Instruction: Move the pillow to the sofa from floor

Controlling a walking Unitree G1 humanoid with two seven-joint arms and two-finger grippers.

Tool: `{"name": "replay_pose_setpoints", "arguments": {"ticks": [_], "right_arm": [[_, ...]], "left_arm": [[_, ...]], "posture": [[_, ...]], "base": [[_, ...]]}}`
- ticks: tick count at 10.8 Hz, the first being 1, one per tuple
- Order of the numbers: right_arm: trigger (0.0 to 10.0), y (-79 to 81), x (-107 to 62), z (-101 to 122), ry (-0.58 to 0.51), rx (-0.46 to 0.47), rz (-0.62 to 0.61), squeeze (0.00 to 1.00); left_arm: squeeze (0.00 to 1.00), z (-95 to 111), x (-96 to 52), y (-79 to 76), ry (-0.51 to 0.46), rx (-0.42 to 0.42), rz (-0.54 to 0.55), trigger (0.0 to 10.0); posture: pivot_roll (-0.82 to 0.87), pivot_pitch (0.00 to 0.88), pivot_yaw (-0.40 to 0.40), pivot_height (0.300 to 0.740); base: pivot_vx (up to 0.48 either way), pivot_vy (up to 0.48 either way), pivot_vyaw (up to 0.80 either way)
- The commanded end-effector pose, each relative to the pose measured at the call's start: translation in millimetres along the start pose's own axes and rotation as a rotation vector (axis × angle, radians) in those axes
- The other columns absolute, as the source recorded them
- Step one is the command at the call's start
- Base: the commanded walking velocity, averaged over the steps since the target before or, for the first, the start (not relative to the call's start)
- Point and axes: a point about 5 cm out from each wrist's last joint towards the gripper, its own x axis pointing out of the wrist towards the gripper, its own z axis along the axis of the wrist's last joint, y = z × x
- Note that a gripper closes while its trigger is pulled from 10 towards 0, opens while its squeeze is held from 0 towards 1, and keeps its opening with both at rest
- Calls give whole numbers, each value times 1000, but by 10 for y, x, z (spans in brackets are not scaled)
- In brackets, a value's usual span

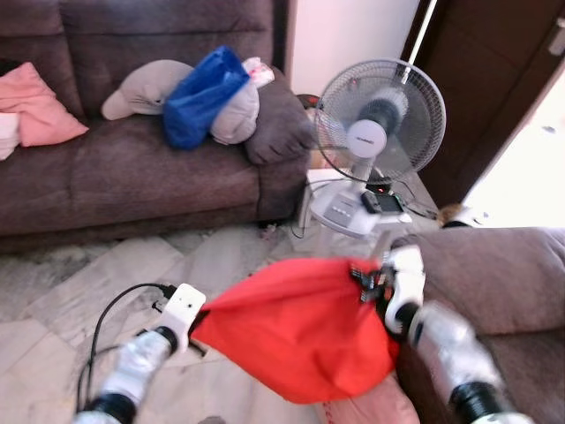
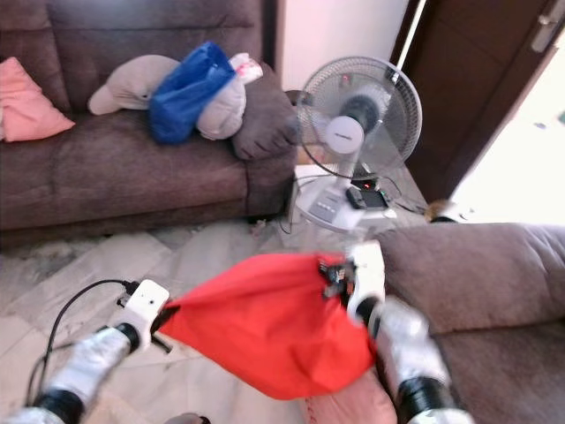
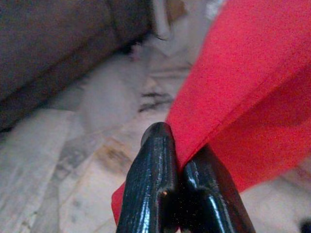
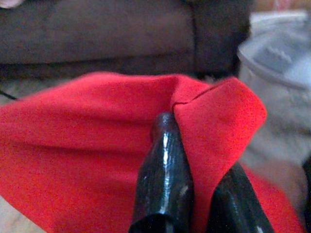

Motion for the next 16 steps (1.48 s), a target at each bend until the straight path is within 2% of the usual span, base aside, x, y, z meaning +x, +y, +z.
{"name": "replay_pose_setpoints", "arguments": {"ticks": [1,3,4,6,7,8,10,11,12,15,16], "right_arm": [[10000,-295,-144,15,-30,9,-187,0],[10000,-346,-168,-153,32,-5,-309,0],[10000,-355,-180,-214,51,-26,-347,0],[10000,-416,-161,78,-110,-2,-379,0],[10000,-447,-129,126,-144,-8,-407,0],[10000,-491,-136,245,-226,-19,-441,0],[10000,-522,-173,408,-329,-4,-454,0],[10000,-515,-163,346,-295,-14,-447,0],[10000,-492,-152,185,-231,-10,-446,0],[10000,-402,-149,-117,-148,18,-443,0],[10000,-381,-147,-168,-126,17,-441,0]], "left_arm": [[0,-27,-96,244,-26,-59,196,10000],[0,110,-70,224,-127,-121,285,10000],[0,241,-74,295,-198,-116,344,10000],[0,557,-113,474,-343,-61,411,10000],[0,621,-127,493,-376,-40,466,10000],[0,735,-194,547,-444,-28,538,10000],[0,942,-275,531,-541,-3,550,10000],[0,940,-263,487,-536,2,534,10000],[0,795,-212,391,-476,11,513,10000],[0,287,-203,124,-275,-98,500,10000],[0,205,-205,71,-240,-105,493,10000]], "posture": [[53,0,-63,740],[51,0,-57,740],[57,0,-57,740],[61,0,-56,740],[61,2,-56,740],[64,5,-57,740],[62,9,-57,740],[63,7,-58,740],[66,6,-59,740],[69,9,-58,740],[67,9,-59,740]], "base": [[0,0,0],[0,0,0],[0,0,0],[0,0,0],[0,0,0],[0,0,0],[0,0,0],[0,0,0],[0,0,0],[0,0,0],[0,0,0]]}}
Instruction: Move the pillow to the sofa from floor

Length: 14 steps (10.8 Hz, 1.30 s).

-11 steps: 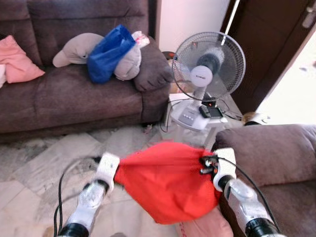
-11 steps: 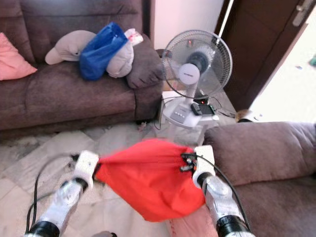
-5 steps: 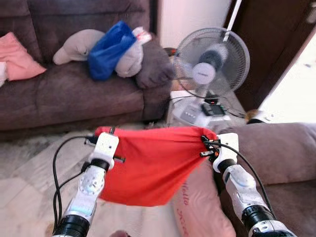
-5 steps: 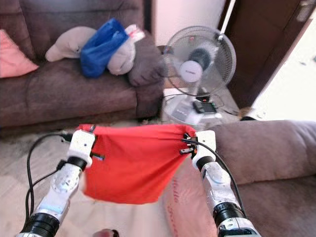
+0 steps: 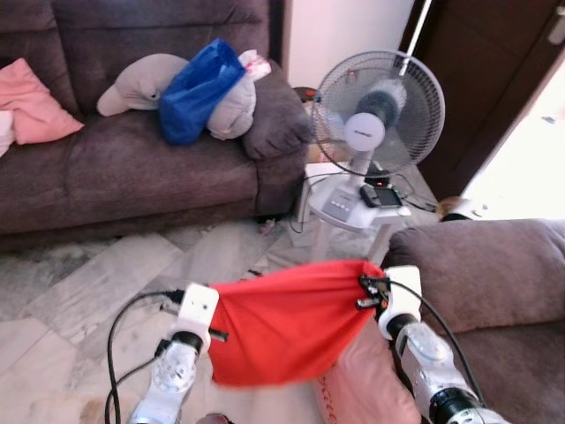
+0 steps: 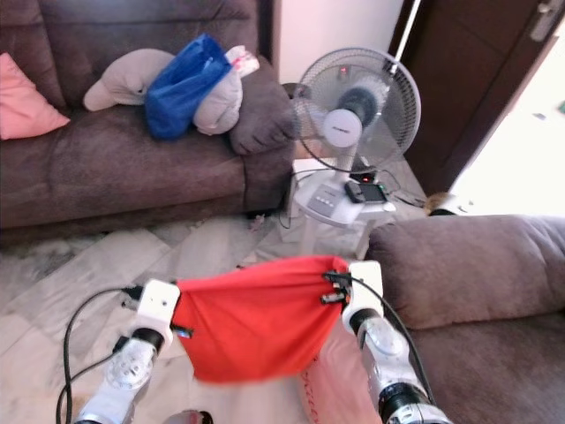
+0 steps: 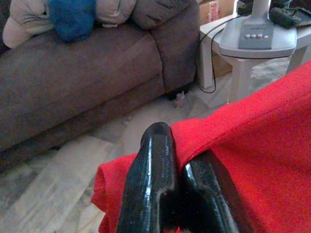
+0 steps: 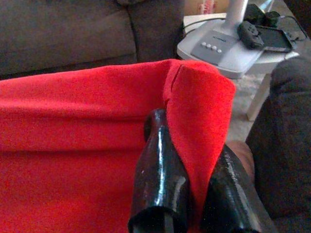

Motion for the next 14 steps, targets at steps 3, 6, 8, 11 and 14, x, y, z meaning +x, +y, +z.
{"name": "replay_pose_setpoints", "arguments": {"ticks": [3,6,8,11,14], "right_arm": [[10000,-348,-113,-31,-13,68,-214,0],[10000,-354,-118,-44,-14,68,-249,0],[10000,-283,-144,-159,22,72,-236,0],[10000,-191,-213,-349,70,95,-245,0],[10000,-273,-210,-293,51,98,-270,0]], "left_arm": [[0,-140,-67,320,57,-95,239,10000],[0,-194,-72,274,79,-98,222,10000],[0,-268,-100,237,113,-95,216,10000],[0,-292,-66,276,136,-93,216,10000],[0,-216,-4,401,97,-89,250,10000]], "posture": [[68,5,-57,740],[58,0,-58,740],[50,0,-58,740],[47,0,-43,740],[52,0,-44,740]], "base": [[0,0,0],[0,327,0],[0,358,0],[0,365,0],[0,373,-173]]}}
